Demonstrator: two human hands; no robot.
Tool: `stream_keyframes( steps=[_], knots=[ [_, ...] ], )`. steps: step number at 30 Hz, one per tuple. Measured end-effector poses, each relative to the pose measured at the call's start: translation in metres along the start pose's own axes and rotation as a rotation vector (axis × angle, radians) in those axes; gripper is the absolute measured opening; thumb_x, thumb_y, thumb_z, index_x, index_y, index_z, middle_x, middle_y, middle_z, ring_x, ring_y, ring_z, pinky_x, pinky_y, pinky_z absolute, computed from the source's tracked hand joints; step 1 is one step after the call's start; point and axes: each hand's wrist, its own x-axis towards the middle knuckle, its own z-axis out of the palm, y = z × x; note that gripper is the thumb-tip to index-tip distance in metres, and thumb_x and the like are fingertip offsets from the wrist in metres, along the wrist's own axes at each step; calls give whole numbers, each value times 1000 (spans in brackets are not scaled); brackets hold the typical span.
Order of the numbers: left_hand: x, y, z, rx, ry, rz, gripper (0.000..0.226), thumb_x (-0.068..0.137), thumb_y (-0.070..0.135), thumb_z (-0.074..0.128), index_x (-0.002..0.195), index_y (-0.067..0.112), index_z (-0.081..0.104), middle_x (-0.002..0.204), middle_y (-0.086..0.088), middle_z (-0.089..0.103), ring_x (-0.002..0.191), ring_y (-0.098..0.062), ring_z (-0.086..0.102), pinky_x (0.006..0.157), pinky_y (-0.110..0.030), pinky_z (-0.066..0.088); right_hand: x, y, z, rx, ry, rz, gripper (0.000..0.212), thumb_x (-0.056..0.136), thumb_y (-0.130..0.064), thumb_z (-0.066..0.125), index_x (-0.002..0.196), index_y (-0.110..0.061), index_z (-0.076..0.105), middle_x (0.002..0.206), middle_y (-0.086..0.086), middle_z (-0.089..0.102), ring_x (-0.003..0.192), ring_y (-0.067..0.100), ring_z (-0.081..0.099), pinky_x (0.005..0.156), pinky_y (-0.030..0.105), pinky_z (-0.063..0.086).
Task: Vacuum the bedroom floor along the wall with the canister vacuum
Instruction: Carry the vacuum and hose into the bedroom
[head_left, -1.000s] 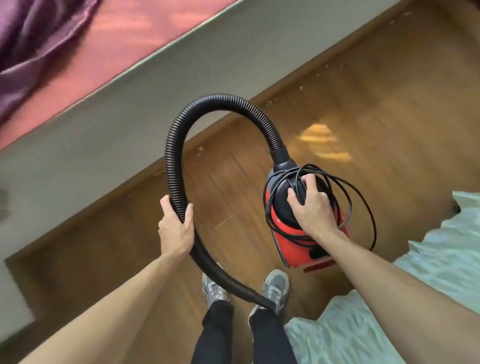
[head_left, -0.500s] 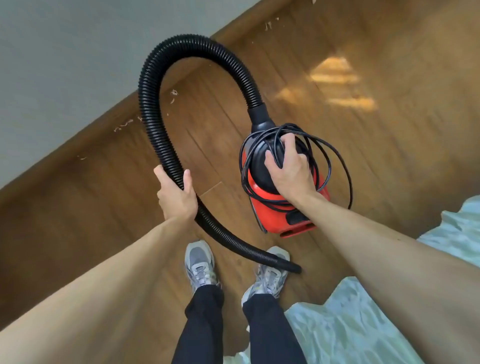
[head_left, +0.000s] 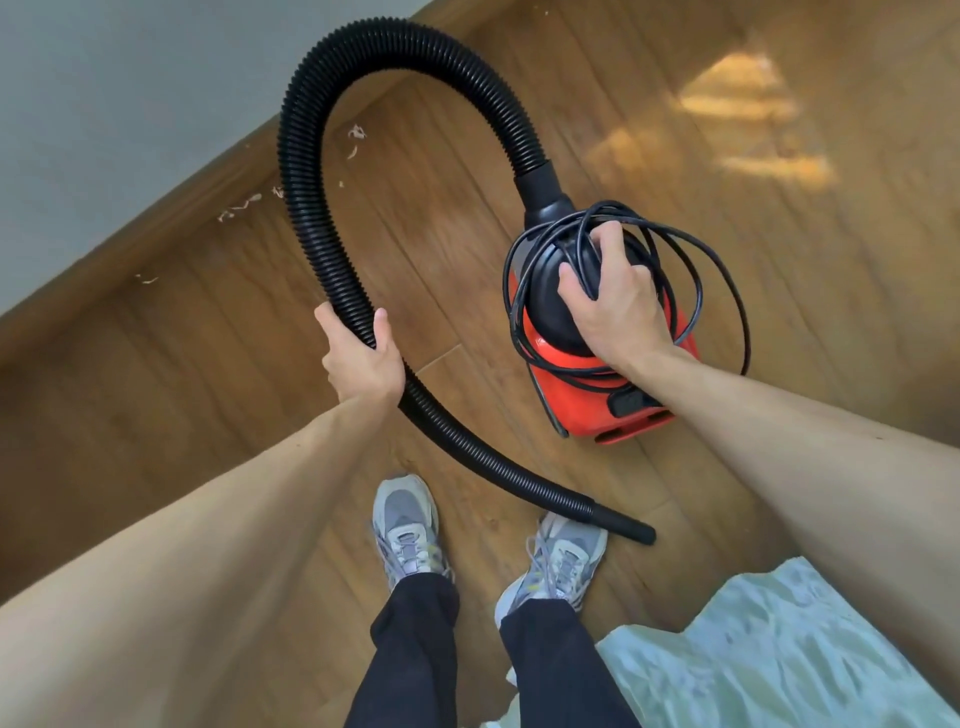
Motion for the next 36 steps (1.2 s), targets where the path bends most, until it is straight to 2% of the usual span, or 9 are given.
stream_keyframes(
  steps=[3,10,13,19,21,23,27,33,36],
  knots=[
    [10,-2,10,-41,-12,3,47,102,37,47,143,21,30,103,-2,57,90,-22,55,85,-31,42,3,7,0,-17,-2,-23,23,98,-32,49,109,-16,38,63,17,56,53,33,52,54,48,47],
    [19,-10,16,-76,-16,-20,46,103,33,48,144,23,30,109,1,56,97,-21,55,98,-38,44,10,10,2,-19,26,-33,26,97,-34,47,113,-16,39,65,15,60,56,34,57,56,51,49],
    [20,-13,15,-79,-21,-29,45,102,31,49,143,23,31,110,1,56,99,-20,55,96,-36,44,9,13,-1,-41,27,-16,26,97,-36,45,113,-16,38,67,14,61,58,32,58,58,51,50],
    [12,-8,15,-59,-27,-30,41,102,27,50,139,18,34,105,-1,57,95,-20,54,87,-32,41,2,14,-16,-68,-25,33,26,101,-31,45,118,-13,37,75,12,61,64,29,58,59,41,46],
    [8,-1,12,-42,-18,-54,42,102,25,51,139,17,34,106,-4,56,95,-21,53,88,-35,43,1,10,-18,-88,-47,46,28,101,-31,45,120,-13,36,84,11,62,73,31,59,65,44,49],
    [4,7,7,-9,-15,-76,41,102,23,51,139,14,34,112,-9,57,99,-24,56,91,-38,45,0,5,-20,-121,-76,70,34,100,-30,47,127,-13,35,102,11,63,88,32,60,76,46,51],
    [-4,26,-11,52,-33,-120,45,102,25,51,138,7,31,126,-17,57,114,-34,58,95,-43,46,-4,-7,-36,-225,-210,134,57,99,-29,52,146,-13,24,138,16,50,117,36,54,94,46,47],
    [-16,83,-61,117,-40,-101,63,96,30,59,142,2,25,136,-23,49,124,-38,52,105,-48,44,-2,-52,-97,-411,-316,114,62,97,-40,53,146,-13,26,143,14,44,125,36,49,98,47,46],
    [-26,132,-99,188,-53,-10,81,95,31,61,152,4,11,147,-24,37,132,-41,44,110,-51,40,6,-92,-147,-481,-293,86,63,98,-43,50,147,-15,23,141,14,44,123,36,50,96,47,46]
  ],
)
